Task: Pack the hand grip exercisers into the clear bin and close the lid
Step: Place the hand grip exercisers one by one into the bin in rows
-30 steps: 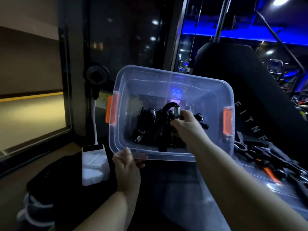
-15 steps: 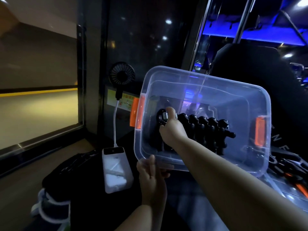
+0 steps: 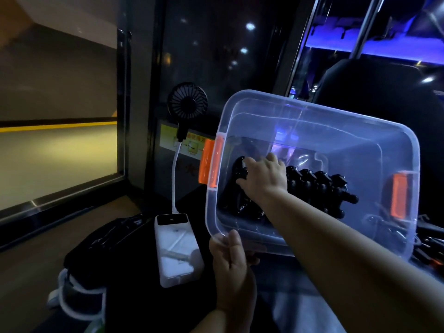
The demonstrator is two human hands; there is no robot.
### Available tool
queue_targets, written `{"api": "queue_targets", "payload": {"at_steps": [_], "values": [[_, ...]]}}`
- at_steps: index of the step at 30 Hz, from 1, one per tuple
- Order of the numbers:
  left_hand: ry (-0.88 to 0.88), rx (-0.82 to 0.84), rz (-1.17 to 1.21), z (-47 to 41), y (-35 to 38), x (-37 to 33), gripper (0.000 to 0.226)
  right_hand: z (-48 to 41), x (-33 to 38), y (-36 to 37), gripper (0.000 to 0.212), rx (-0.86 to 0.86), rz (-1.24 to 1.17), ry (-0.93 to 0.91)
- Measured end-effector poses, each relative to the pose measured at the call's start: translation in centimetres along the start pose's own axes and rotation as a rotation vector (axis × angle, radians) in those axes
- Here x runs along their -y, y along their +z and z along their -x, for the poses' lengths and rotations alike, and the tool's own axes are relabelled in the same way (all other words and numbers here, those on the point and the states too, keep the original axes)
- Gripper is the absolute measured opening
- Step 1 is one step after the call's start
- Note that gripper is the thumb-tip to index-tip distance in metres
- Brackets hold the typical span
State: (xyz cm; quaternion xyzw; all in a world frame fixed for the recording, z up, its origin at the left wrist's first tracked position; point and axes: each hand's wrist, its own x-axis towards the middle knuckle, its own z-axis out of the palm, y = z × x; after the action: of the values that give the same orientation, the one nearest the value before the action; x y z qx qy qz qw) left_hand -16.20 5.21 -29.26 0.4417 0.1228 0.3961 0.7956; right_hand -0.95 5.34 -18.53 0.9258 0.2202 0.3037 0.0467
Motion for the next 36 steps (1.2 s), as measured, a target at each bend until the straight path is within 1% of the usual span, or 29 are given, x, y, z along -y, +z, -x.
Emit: {"api": "queue_targets", "payload": {"at_steps": [2, 3, 8, 12, 15, 18, 22, 24, 26, 28, 31, 33, 36], "values": [[-0.007, -0.025, -0.009, 0.0, 0.0, -0.1, 0.015, -0.1, -0.3, 0.3, 0.049, -0.058, 0.017, -0.043], [-0.013, -0.033, -0.012, 0.0, 0.1, -0.1, 0.015, -0.1, -0.4, 0.5, 0.049, -0.061, 0.001, -0.064], [-0.044, -0.092, -0.039, -0.4, 0.3, 0.2, 0.014, -0.5, -0.9, 1.5, 0.063, 0.064, -0.12, -0.134], [-0.029, -0.127, -0.094, -0.4, 0.2, 0.5, 0.014, -0.7, -1.3, 2.0, 0.08, 0.054, -0.167, -0.13], [-0.016, -0.135, -0.122, -0.4, 0.2, 0.5, 0.013, -0.7, -1.4, 2.3, 0.084, 0.04, -0.157, -0.13], [-0.017, -0.14, -0.132, -0.4, 0.1, 0.6, 0.013, -0.7, -1.4, 2.5, 0.085, 0.036, -0.136, -0.14], [0.022, -0.096, -0.148, -0.4, 0.0, 0.6, 0.015, -0.7, -1.5, 2.4, 0.085, 0.053, -0.138, -0.152], [0.037, -0.068, -0.154, -0.5, 0.1, 0.6, 0.019, -0.6, -1.6, 2.1, 0.082, 0.055, -0.139, -0.171], [0.014, -0.05, -0.113, -0.8, 0.1, 0.6, 0.019, -0.4, -1.9, 1.8, 0.078, 0.039, -0.156, -0.177], [0.007, -0.035, -0.135, -1.0, 0.0, 0.8, 0.019, 0.1, -2.6, 1.5, 0.073, 0.019, -0.184, -0.166], [0.039, -0.033, -0.201, -1.1, -0.1, 0.9, 0.022, 1.3, -4.0, 1.0, 0.073, -0.01, -0.211, -0.151], [0.057, -0.054, -0.202, -1.1, 0.1, 1.0, 0.018, 2.2, -5.1, 0.6, 0.07, -0.038, -0.244, -0.122], [0.073, -0.069, -0.191, -0.9, 0.2, 1.0, 0.019, 3.9, -7.2, 0.0, 0.063, -0.049, -0.278, -0.064]]}}
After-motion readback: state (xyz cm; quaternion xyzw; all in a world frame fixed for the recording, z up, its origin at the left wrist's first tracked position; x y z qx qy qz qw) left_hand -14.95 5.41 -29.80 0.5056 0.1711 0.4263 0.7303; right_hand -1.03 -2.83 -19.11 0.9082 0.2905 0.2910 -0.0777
